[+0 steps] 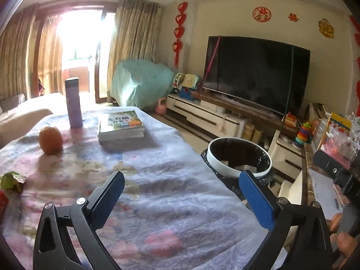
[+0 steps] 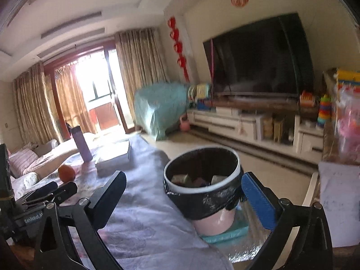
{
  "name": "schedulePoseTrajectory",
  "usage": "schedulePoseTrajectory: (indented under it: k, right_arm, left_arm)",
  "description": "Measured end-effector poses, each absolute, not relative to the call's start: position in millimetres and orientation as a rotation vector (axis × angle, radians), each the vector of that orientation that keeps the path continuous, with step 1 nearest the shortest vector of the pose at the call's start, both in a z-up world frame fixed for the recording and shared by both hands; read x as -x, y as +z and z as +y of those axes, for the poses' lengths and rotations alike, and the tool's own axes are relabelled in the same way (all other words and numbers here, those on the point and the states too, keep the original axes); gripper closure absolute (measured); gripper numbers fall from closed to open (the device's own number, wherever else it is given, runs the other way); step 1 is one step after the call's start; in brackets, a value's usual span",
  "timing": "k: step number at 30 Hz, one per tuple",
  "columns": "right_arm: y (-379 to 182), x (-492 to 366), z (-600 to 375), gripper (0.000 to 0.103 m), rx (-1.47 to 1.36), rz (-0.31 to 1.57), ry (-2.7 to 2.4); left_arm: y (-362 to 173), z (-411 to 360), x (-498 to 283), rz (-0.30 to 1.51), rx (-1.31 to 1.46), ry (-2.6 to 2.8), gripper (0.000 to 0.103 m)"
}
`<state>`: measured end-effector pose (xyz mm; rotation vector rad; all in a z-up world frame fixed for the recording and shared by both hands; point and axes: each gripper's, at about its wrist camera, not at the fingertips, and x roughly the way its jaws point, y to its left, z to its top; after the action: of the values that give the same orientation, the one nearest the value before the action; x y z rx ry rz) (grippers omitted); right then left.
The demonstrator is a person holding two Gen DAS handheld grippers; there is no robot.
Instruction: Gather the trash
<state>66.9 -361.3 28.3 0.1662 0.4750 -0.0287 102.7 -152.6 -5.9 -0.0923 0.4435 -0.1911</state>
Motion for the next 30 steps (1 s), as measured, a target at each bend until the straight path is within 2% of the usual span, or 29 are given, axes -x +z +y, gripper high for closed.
schedulePoseTrajectory:
  k: [11,30]
  right_arm:
    - [10,-42,-350,0.000,-0.108,0.400,-0.064]
    - [2,-37,-345,0.000,-0.056,0.409,-0.095]
  left_arm:
    - [-20,-155,-73,0.375,0.038,-0.098,0.001]
    - [-28,-160,-59,0.320,-0.017,-0.074,0.001]
